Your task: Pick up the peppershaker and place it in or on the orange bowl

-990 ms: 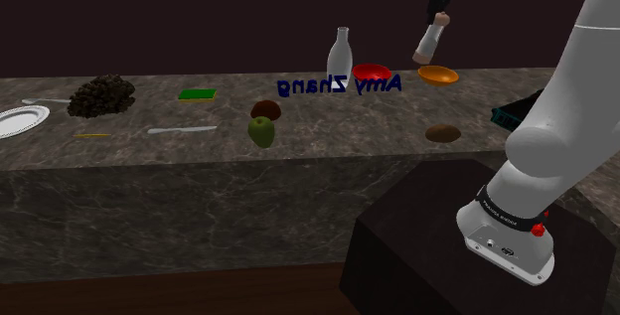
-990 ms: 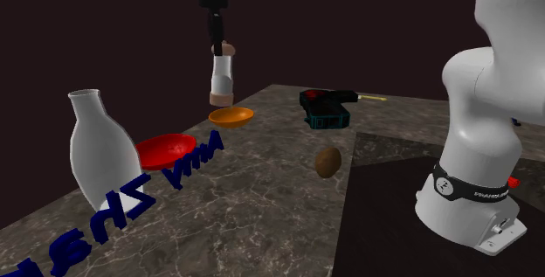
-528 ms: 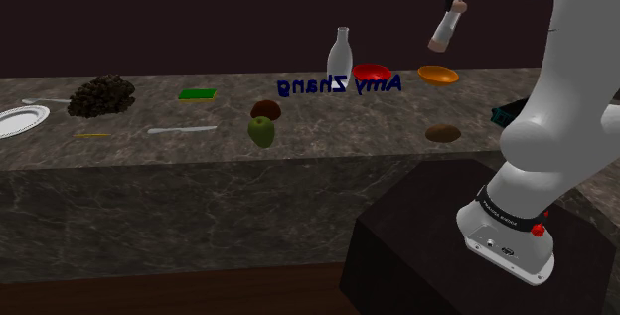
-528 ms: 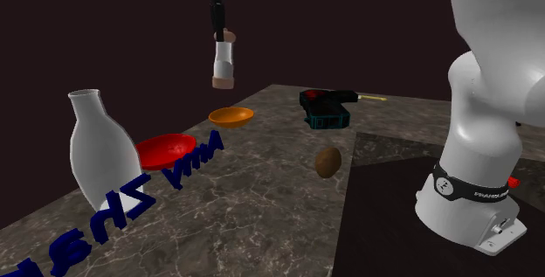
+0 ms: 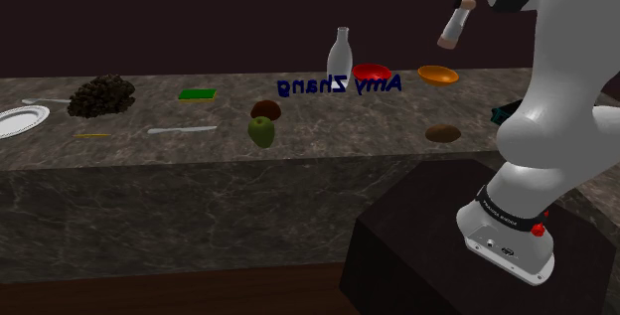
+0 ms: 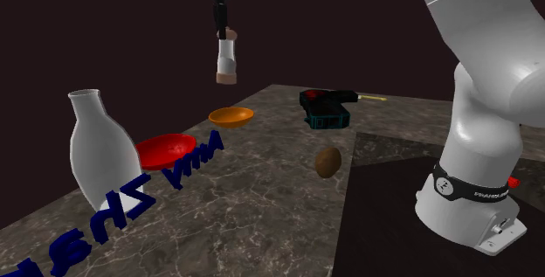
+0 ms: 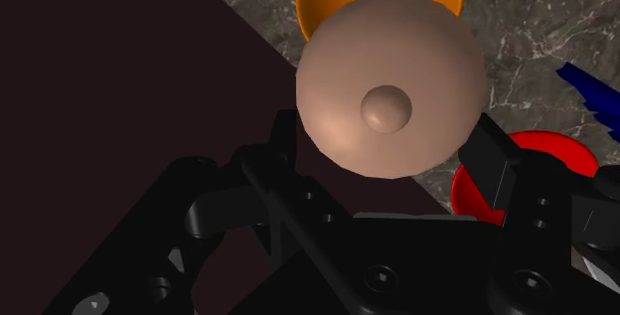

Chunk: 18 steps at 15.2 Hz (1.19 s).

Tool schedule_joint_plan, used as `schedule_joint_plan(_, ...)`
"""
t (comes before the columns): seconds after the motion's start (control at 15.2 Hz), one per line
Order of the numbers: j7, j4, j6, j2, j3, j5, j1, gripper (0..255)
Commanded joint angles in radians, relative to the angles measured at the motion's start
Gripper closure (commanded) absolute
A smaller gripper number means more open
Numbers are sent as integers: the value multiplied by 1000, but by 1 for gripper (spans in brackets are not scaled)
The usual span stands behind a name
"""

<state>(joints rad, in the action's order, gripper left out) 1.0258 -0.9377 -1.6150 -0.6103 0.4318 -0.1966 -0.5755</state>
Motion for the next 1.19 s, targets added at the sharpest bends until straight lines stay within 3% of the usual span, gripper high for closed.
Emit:
schedule_joint_plan(0.0,1,-50,-38,12,1,4,11,255)
schedule_joint_plan(1.12,7,-349,-294,51,1,12,61,255)
